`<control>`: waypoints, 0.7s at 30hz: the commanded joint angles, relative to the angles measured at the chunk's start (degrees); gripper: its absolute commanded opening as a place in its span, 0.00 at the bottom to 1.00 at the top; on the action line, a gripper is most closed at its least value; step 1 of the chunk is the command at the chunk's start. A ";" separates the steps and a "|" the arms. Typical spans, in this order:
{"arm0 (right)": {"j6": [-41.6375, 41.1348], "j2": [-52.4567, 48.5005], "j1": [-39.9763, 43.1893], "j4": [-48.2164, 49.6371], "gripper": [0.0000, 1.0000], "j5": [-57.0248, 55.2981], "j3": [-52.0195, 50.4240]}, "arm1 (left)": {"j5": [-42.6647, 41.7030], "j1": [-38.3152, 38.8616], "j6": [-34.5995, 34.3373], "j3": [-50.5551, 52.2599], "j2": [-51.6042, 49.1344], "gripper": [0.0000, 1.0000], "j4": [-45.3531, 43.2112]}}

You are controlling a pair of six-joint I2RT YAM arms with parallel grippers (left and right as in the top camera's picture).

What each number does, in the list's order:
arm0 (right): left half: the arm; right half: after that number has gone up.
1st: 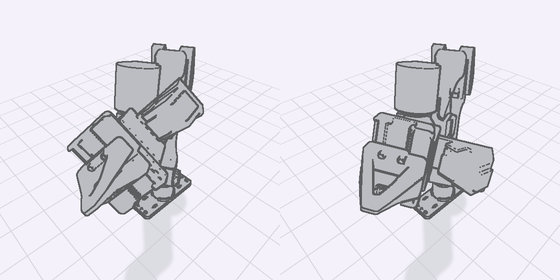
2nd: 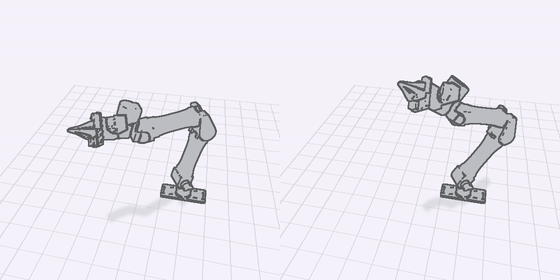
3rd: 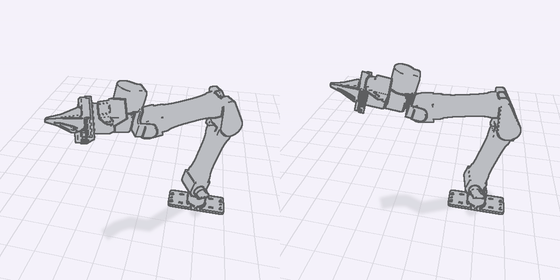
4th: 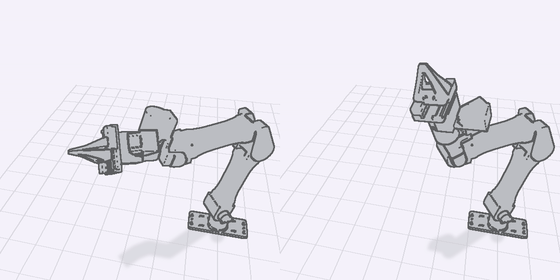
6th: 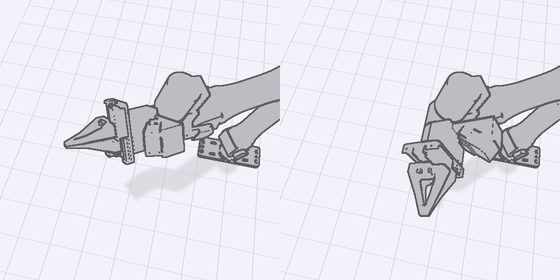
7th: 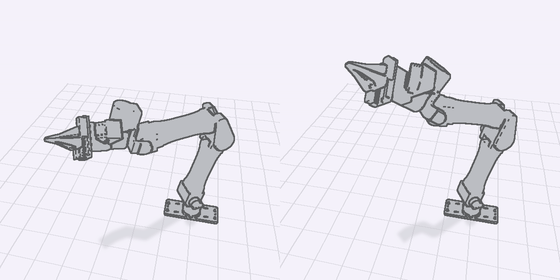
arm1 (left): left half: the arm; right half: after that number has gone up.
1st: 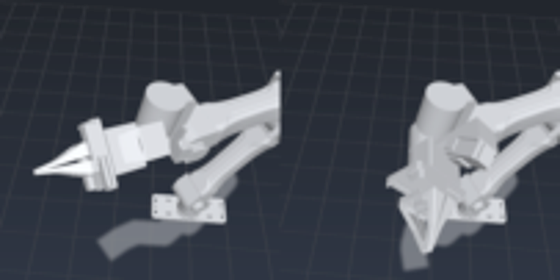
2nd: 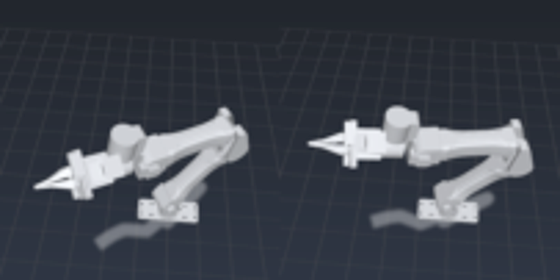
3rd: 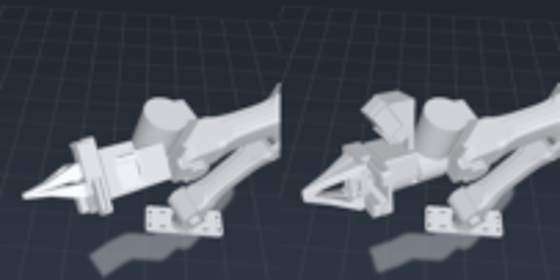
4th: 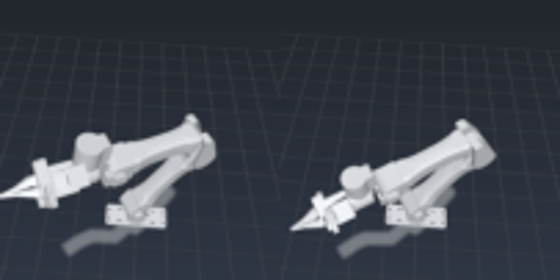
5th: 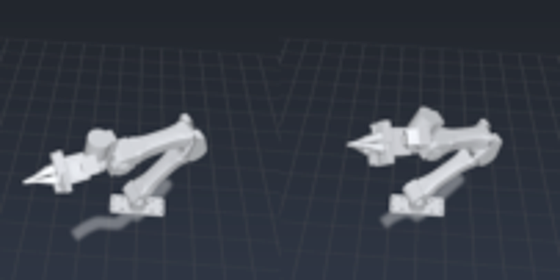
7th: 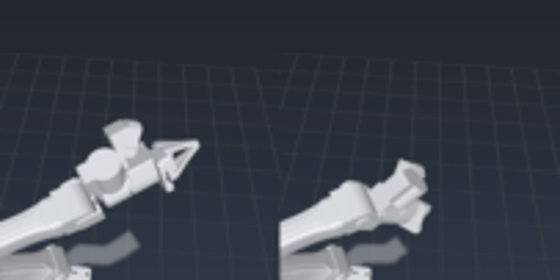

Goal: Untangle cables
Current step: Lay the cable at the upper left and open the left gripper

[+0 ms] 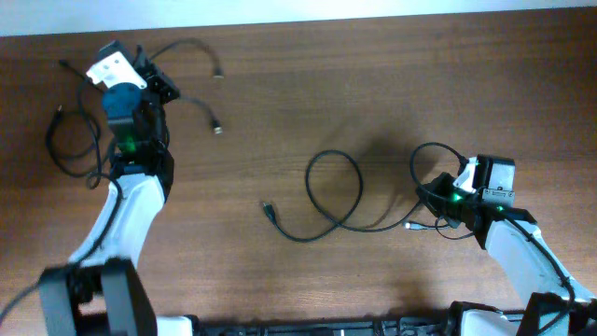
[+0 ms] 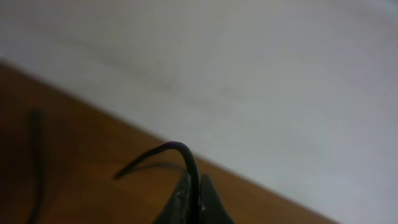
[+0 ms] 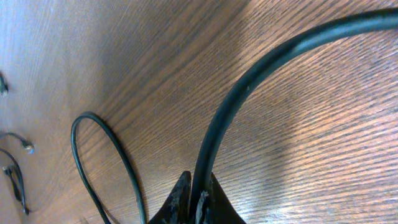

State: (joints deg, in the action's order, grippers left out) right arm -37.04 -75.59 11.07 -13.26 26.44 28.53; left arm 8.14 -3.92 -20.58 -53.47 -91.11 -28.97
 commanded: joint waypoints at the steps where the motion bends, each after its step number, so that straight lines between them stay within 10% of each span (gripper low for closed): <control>1: 0.81 0.59 0.15 0.13 0.07 -0.11 -0.13 | 3.30 -0.90 0.94 -0.70 -4.39 0.00 -0.52; 17: 0.79 0.59 0.15 0.13 0.07 -0.11 -0.13 | 3.10 -0.09 0.22 -0.70 -9.29 0.02 -8.59; 18: 0.79 0.59 0.15 0.09 0.06 -0.11 -0.13 | 3.08 -0.09 0.20 -0.70 -9.29 0.17 -7.72; 20: 0.81 0.59 0.15 -0.07 0.07 -0.11 -0.13 | 3.30 -0.09 0.26 -0.70 -9.29 0.97 -5.55; 21: 0.81 0.59 0.15 -0.07 0.06 -0.11 -0.13 | 3.30 -0.17 0.28 -0.70 -9.22 0.99 -4.87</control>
State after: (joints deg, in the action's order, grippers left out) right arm -37.06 -75.59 11.07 -13.32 26.44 28.53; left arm 11.03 -4.14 -20.62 -53.58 -100.03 -35.18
